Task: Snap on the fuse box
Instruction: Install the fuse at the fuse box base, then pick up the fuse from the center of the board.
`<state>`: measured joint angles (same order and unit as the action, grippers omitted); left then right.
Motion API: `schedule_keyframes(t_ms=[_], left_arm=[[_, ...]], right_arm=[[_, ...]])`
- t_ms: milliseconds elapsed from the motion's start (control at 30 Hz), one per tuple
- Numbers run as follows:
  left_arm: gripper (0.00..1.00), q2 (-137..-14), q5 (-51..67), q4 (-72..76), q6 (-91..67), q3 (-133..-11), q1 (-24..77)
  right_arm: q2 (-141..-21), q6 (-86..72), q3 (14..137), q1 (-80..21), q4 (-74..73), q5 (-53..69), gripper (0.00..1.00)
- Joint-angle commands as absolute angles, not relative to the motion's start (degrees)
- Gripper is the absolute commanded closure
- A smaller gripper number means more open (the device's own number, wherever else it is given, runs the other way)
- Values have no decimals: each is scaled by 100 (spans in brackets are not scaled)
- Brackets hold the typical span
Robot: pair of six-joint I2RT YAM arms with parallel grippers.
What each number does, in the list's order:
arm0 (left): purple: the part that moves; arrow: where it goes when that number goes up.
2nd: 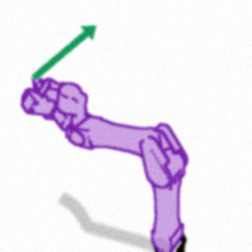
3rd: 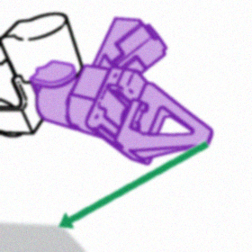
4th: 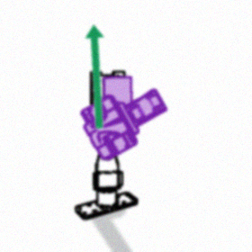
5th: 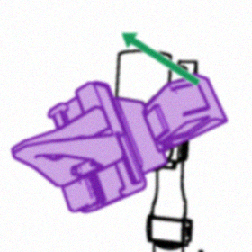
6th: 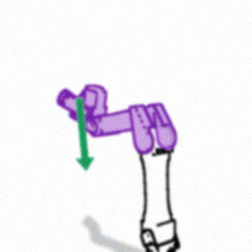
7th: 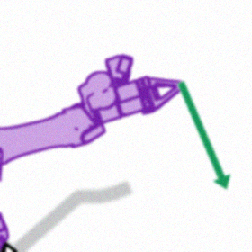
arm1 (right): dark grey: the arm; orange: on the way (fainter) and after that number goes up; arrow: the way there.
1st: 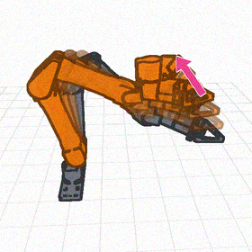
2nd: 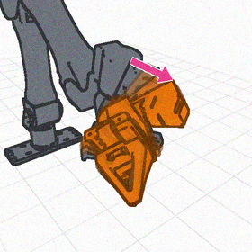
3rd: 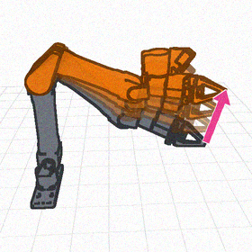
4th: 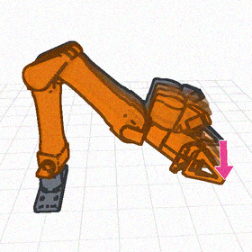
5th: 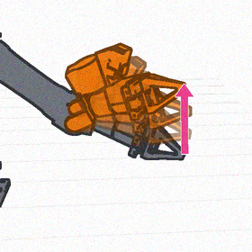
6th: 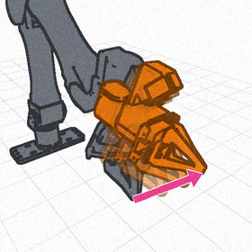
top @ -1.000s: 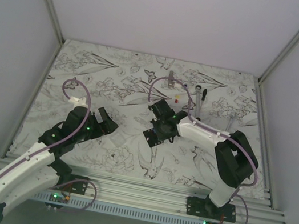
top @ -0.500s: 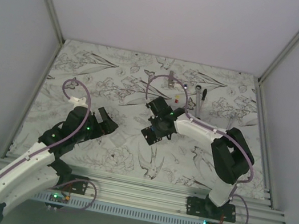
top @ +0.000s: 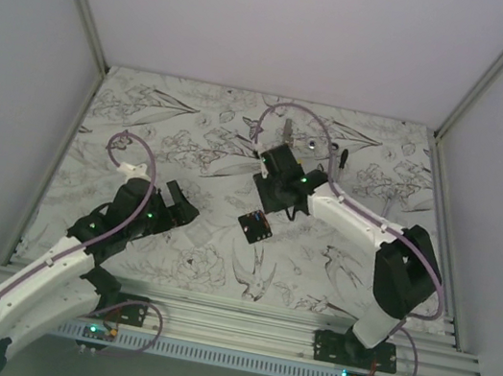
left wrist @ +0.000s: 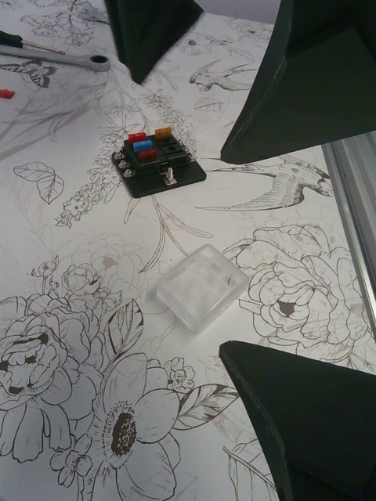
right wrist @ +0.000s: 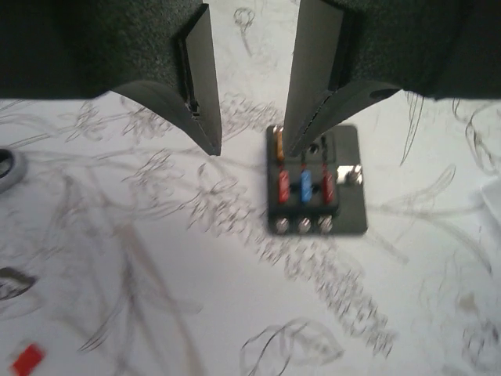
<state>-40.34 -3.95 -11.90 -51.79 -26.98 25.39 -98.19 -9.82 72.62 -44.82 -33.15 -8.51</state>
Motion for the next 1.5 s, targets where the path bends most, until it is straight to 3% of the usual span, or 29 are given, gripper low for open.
schedule_keyframes(t_ms=[0,533,1067,1233,1467], left_arm=[[0,-4093,-380,-1228,-5066,-2792,2487],[0,-4328,-529,-1227,-4869,-2871,2487],[0,-4305,-525,-1223,-4876,-2839,2487],[0,-4281,-487,-1228,-4908,-2839,2487],[0,-4216,-411,-1224,-4987,-2822,2488]], right_arm=[[-10095,-832,7641,-4002,-2846,-1056,56],[-12089,-904,9290,-2913,-1739,-1870,59],[-13611,-921,10937,-2487,-2447,-1441,65],[-13355,-961,10424,-2505,-2654,-1053,74],[-12348,-1304,8662,-2530,-2519,-781,74]])
